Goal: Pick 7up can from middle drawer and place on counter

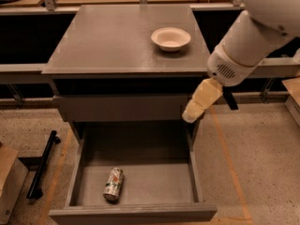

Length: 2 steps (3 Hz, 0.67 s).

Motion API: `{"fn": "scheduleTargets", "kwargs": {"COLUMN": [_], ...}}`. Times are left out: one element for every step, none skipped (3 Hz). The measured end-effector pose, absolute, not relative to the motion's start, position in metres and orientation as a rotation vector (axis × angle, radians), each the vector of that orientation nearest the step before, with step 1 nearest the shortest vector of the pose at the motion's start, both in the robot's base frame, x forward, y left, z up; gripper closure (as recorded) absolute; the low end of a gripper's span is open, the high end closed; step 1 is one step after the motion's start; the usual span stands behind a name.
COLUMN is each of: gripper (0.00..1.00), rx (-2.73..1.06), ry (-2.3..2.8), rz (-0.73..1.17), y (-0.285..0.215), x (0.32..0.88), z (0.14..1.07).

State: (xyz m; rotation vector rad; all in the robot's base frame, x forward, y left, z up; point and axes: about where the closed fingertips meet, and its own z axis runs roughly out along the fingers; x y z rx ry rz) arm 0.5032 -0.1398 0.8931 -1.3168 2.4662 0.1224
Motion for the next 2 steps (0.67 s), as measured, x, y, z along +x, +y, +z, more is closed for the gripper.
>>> {"fn": "scheduleTargets", "kwargs": {"gripper": [0.0,0.0], "rx": [-1.209,-1.224], "ry": [2.528,2.553], "rz": [0.161,0.236], "y": [-0.138,-0.135], "x": [0.504,0.502], "z": [0.887,0.867]}}
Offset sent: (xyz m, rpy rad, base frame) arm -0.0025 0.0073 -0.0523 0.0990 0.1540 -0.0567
